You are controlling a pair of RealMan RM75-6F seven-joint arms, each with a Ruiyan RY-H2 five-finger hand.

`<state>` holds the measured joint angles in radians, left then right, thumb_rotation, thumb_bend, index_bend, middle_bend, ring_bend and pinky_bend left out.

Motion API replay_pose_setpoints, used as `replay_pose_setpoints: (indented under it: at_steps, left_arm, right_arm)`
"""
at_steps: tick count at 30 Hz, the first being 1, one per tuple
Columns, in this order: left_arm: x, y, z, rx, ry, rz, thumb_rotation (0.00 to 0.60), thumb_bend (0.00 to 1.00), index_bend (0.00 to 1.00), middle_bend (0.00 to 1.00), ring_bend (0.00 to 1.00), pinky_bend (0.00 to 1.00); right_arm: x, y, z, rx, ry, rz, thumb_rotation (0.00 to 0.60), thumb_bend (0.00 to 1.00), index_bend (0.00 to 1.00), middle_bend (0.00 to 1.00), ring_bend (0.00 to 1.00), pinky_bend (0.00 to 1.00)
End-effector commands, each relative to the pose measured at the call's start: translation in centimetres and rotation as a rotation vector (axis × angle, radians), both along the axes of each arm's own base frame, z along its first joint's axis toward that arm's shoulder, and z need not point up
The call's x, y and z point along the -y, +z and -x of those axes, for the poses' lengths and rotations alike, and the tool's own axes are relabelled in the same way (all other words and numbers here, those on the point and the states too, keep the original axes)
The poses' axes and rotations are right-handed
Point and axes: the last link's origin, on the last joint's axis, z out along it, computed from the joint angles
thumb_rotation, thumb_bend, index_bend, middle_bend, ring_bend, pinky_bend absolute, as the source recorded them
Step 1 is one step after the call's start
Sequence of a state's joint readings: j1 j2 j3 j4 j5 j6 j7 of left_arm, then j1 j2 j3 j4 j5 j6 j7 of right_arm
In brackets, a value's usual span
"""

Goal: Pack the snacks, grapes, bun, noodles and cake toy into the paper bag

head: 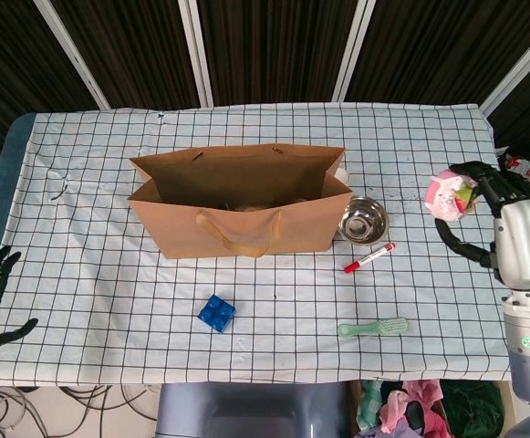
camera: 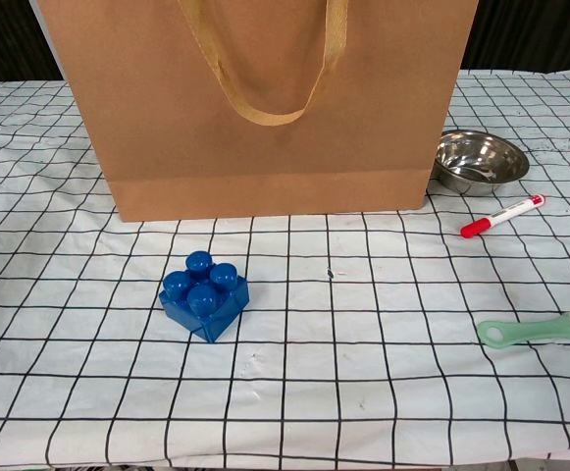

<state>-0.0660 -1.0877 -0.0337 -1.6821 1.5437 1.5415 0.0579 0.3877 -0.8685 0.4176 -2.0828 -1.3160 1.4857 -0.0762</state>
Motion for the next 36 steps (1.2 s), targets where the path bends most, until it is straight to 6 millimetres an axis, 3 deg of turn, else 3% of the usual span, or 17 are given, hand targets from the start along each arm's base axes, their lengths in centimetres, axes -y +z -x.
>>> replay_pose_setpoints:
  at_steps: [1,6,7,10,18,22,24,28,30,36]
  left_arm:
    - [0.0,0.1,0.0,0.001,0.0,-0.004,0.6,0.09,0.04,0.0,0.0,0.0]
    - [-0.1,0.2,0.1,0.003,0.004,-0.008,0.6,0.09,0.04,0.0,0.0,0.0]
    - [-0.1,0.2,0.2,-0.006,0.001,-0.01,0.6,0.09,0.04,0.0,0.0,0.0]
    - [-0.1,0.2,0.2,0.001,-0.002,-0.006,0.6,0.09,0.04,0.0,0.0,0.0]
    - [-0.1,0.6,0.5,0.009,0.004,-0.014,0.6,0.09,0.04,0.0,0.0,0.0]
    - [0.0,0.8,0.5,0.012,0.002,-0.016,0.6,0.09,0.04,0.0,0.0,0.0]
    - [0.0,0.9,0.5,0.015,0.0,-0.018,0.6,0.09,0.04,0.0,0.0,0.0]
    - [0.2,1.1,0.5,0.019,-0.002,-0.027,0.6,0.09,0.04,0.0,0.0,0.0]
    - [0.3,1.3,0.6,0.022,0.0,-0.032,0.6,0.09,0.04,0.0,0.0,0.0]
    - [0.2,1.3,0.6,0.021,0.003,-0.03,0.6,0.09,0.04,0.0,0.0,0.0]
  right_arm:
    - [1.0,-0.2,-2.4,-0.02,0.05,-0.036,0.6,0.4,0.38,0.38,0.46,0.31]
    - [4.1,-2.3,-6.6,-0.055,0.104,-0.135,0.6,0.4,0.38,0.38,0.46,0.31]
    - [5.8,-3.3,-8.6,-0.051,0.129,-0.169,0.6,0.4,0.38,0.38,0.46,0.31]
    - [7.6,-5.0,-11.3,-0.058,0.135,-0.202,0.6,0.4,0.38,0.38,0.46,0.31]
    - [10.0,-9.2,-15.3,-0.134,0.11,-0.306,0.6,0.4,0.38,0.38,0.45,0.31]
    - [10.4,-10.6,-16.3,-0.151,0.104,-0.329,0.6,0.39,0.38,0.37,0.44,0.3]
    - [10.5,-11.2,-16.6,-0.167,0.093,-0.341,0.6,0.34,0.36,0.32,0.39,0.29]
    - [10.9,-12.0,-16.5,-0.232,0.04,-0.366,0.6,0.18,0.19,0.09,0.18,0.25]
    - [11.1,-11.9,-16.6,-0.25,0.008,-0.379,0.6,0.12,0.11,0.01,0.14,0.24]
    - [10.9,-10.3,-16.5,-0.224,-0.023,-0.367,0.6,0.08,0.0,0.0,0.12,0.24]
